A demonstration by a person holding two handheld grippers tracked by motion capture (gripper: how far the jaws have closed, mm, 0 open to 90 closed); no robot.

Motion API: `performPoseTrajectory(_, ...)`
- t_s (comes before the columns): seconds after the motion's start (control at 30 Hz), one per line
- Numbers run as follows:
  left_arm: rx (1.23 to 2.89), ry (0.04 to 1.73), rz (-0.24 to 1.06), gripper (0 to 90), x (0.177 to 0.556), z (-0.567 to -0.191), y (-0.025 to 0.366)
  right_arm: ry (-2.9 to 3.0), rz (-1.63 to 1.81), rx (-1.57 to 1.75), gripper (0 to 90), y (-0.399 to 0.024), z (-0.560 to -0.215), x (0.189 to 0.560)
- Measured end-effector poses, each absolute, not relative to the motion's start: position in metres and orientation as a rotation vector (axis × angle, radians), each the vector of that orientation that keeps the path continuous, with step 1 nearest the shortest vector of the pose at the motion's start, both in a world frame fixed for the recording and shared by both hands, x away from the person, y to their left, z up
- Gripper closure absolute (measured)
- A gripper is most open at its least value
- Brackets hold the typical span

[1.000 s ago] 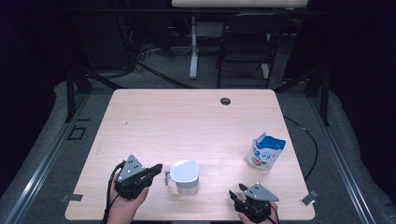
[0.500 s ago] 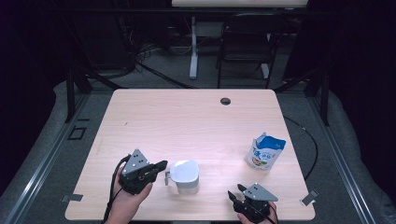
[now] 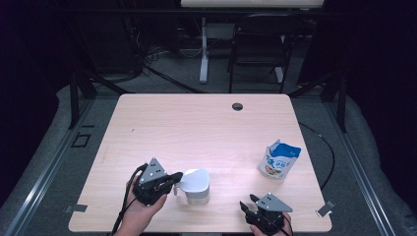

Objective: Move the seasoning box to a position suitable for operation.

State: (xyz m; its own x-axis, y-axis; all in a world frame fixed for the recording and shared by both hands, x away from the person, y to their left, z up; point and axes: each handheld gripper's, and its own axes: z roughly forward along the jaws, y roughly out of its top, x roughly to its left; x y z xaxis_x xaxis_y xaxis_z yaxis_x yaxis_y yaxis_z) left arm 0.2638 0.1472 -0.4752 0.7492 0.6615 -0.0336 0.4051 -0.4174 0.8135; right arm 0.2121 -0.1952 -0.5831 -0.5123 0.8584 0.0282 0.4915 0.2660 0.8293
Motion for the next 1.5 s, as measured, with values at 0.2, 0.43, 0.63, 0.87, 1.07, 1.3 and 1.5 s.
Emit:
performPoseTrajectory(0.2,2.102,0.808,0.372,90.0,0.267,-0.480,0.143,2.099,1.156,1.227,53.4,-0.195,-0.583,0.212)
performPoseTrajectory(0.43,2.110,0.809,0.391,90.0,0.267,-0.480,0.142,2.101,1.160,1.217,53.4,-0.196,-0.582,0.212)
performPoseTrajectory(0.63,2.105,0.812,0.390,90.0,0.268,-0.481,0.142,2.097,1.170,1.210,53.7,-0.195,-0.581,0.211)
performPoseTrajectory(0.87,2.094,0.816,0.384,90.0,0.267,-0.482,0.143,2.115,1.170,1.195,57.8,-0.192,-0.576,0.214)
performPoseTrajectory(1.07,2.089,0.816,0.379,90.0,0.268,-0.482,0.144,2.144,1.194,1.144,72.4,-0.188,-0.559,0.215)
performPoseTrajectory(1.3,2.093,0.814,0.377,90.0,0.268,-0.482,0.144,2.185,1.238,1.053,87.6,-0.178,-0.538,0.219)
performPoseTrajectory(1.5,2.087,0.814,0.374,90.0,0.268,-0.482,0.145,2.239,1.248,0.966,90.0,-0.163,-0.528,0.228)
